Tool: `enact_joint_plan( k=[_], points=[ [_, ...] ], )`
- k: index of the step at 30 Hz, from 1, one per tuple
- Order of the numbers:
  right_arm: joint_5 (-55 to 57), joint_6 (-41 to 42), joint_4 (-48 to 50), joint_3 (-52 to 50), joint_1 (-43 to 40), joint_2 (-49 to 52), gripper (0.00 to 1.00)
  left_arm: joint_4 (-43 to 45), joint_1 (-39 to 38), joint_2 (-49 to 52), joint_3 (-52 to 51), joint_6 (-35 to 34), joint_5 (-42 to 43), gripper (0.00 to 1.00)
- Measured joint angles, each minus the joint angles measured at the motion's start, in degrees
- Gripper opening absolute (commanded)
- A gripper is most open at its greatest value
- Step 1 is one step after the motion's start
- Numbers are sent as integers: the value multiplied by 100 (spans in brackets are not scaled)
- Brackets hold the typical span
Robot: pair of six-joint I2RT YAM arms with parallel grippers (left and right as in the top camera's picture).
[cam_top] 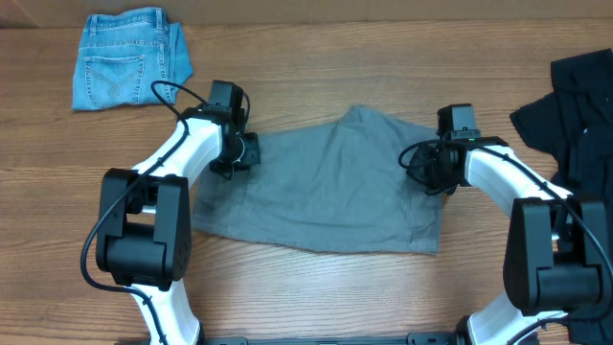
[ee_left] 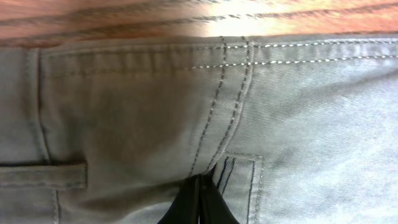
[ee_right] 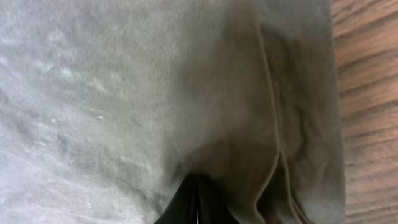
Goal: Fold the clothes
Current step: 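Grasp both trouser edges and stretch them apart to flatten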
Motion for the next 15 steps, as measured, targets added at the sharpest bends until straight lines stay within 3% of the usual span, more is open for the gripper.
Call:
enact_joint_plan(
  k=[15],
  points=[
    [-232,0,-291,350,-166,201,4,-413,986,24,66,22,411,4]
  ],
)
